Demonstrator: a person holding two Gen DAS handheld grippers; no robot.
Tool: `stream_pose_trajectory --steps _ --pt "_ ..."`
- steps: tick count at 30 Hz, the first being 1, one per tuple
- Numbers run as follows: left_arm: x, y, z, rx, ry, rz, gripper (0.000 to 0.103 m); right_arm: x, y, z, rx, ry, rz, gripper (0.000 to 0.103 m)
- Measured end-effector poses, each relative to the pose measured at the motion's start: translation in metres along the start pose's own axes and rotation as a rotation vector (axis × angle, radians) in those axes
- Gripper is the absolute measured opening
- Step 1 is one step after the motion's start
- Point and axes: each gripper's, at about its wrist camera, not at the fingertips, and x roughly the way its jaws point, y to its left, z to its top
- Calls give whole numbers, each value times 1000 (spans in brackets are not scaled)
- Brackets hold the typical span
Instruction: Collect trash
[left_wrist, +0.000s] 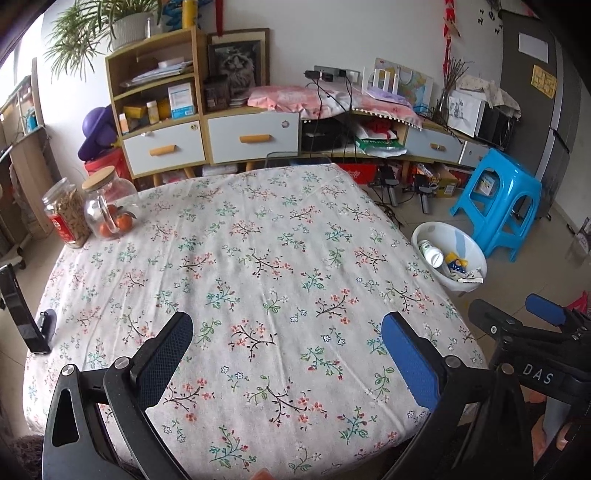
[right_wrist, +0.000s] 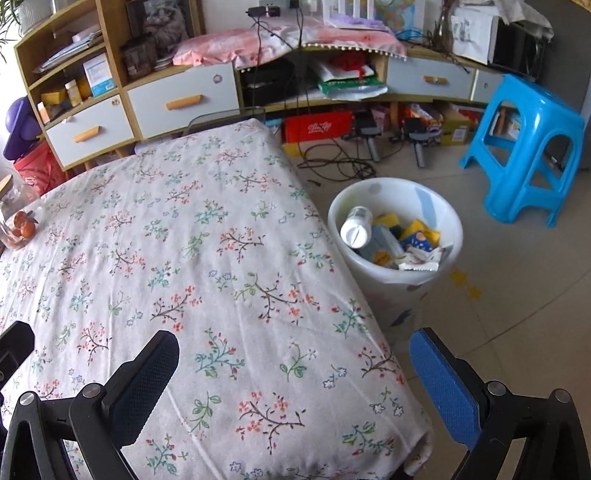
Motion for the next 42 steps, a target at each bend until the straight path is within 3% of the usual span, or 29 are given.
stream_pose_trajectory --steps 42 --pt "2 -4 -3 6 15 -3 103 -5 -2 -2 17 -18 -6 103"
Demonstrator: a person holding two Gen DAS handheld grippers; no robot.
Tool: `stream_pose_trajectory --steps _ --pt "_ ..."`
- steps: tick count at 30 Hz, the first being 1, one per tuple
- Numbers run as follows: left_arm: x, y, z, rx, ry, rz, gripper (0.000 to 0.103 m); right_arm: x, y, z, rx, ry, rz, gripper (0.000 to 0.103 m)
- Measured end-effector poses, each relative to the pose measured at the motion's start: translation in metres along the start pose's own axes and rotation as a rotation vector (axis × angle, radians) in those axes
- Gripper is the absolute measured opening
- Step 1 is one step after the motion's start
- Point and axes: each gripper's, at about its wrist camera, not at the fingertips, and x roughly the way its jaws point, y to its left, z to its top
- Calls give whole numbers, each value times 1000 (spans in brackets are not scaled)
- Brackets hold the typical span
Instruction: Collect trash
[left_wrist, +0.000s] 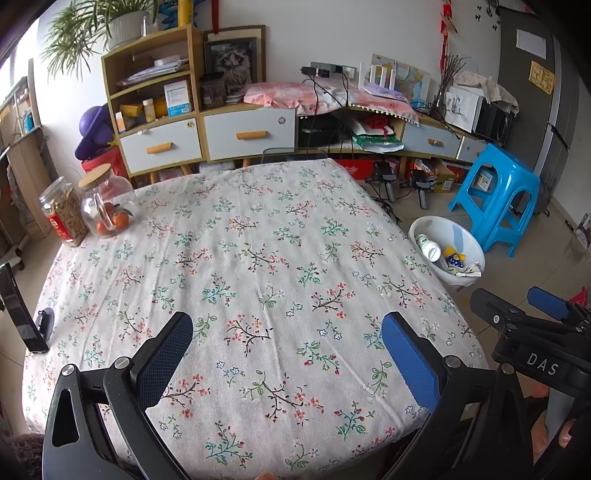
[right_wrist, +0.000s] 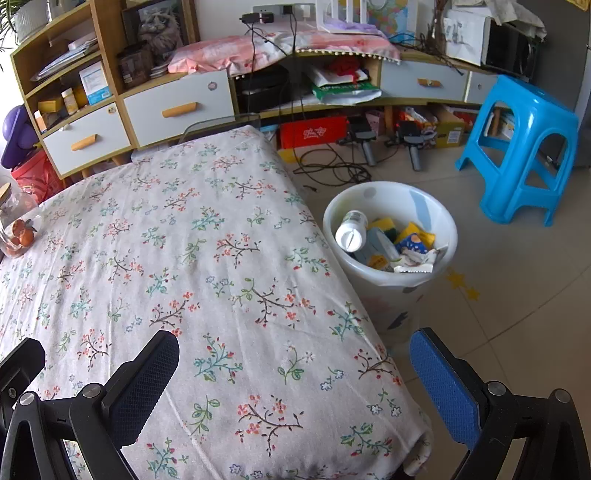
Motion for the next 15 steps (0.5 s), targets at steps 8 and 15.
stream_pose_trajectory --steps 8,15 --pt "0 0 0 -1 1 0 103 0 0 0 2 -1 0 103" --pt "0 0 0 -1 1 0 103 0 -1 0 2 -1 -3 102"
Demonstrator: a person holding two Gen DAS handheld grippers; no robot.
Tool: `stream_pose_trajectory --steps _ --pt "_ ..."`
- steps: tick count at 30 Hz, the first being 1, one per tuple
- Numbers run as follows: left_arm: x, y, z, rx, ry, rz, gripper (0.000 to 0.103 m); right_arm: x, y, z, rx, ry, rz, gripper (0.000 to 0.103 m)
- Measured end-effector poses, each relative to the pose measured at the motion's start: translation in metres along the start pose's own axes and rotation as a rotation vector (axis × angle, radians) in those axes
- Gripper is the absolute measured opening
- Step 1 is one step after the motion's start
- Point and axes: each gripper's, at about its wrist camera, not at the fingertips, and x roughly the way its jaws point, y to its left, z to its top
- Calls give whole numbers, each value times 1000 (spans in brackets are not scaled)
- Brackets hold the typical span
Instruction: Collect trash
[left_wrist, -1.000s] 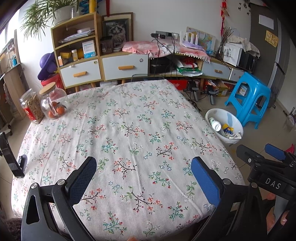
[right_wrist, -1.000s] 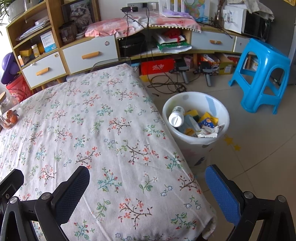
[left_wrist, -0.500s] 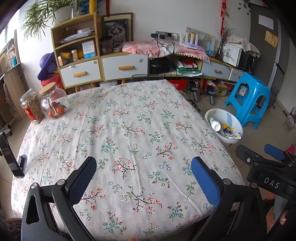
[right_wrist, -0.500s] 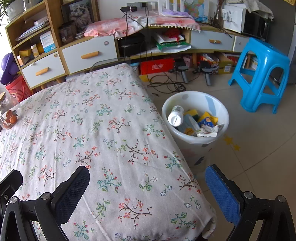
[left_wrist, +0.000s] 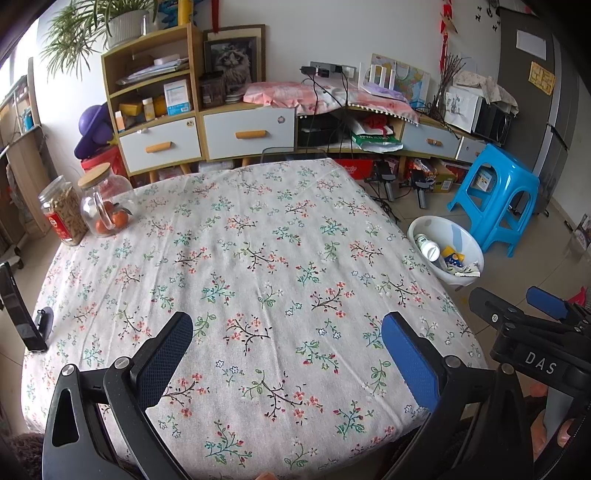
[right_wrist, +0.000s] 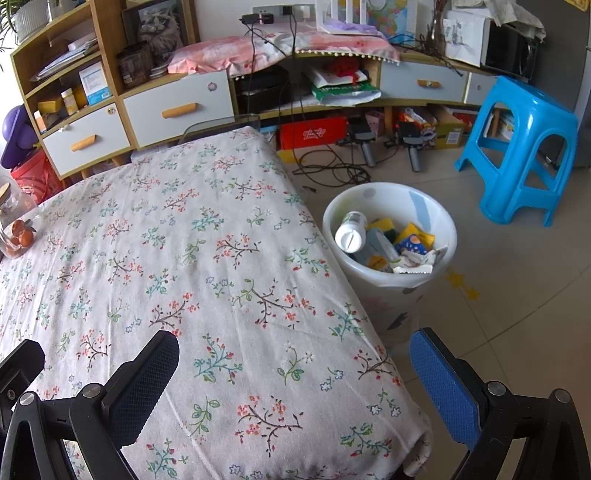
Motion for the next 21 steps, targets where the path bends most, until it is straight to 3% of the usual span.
stream_pose_trajectory --steps 21 --pt "0 1 -3 -13 10 1 103 -3 1 2 3 -7 -6 103"
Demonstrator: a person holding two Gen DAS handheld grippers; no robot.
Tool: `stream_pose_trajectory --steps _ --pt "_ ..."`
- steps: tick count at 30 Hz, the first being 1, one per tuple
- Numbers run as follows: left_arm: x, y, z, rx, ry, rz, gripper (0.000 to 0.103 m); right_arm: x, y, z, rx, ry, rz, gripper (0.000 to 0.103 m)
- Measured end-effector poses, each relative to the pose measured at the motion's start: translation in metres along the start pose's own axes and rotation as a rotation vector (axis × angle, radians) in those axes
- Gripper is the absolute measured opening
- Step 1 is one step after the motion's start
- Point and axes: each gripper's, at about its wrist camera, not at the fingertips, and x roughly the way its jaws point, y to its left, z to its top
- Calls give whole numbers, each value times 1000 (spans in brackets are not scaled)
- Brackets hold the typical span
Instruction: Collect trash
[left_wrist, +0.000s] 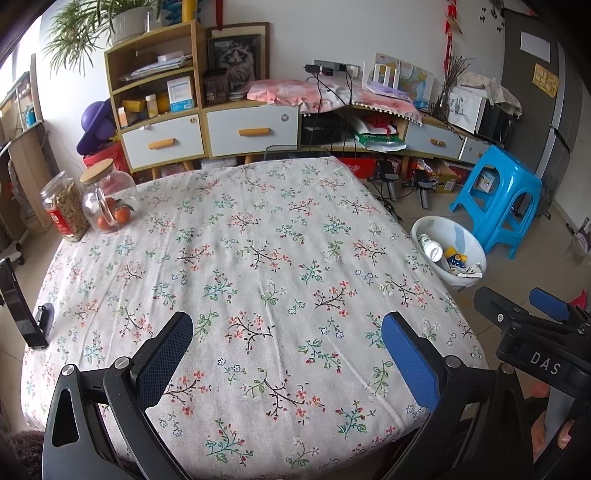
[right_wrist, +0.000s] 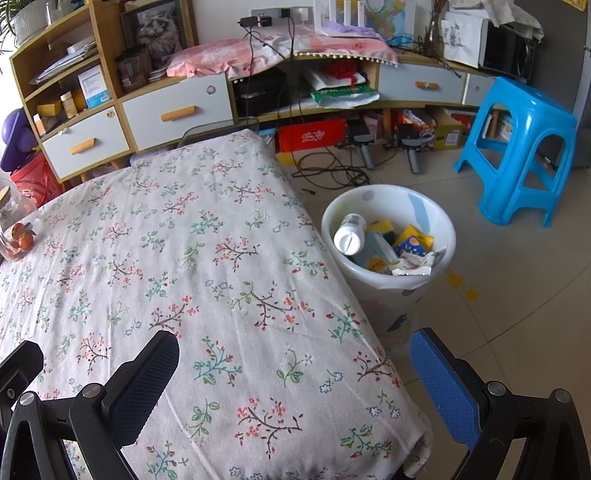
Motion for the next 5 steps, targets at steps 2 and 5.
stream_pose_trajectory --steps 2,5 --pt "0 0 0 -4 4 -2 103 0 0 0 -1 0 1 103" --pt "0 2 2 -5 11 -16 103 0 0 -1 0 0 0 103"
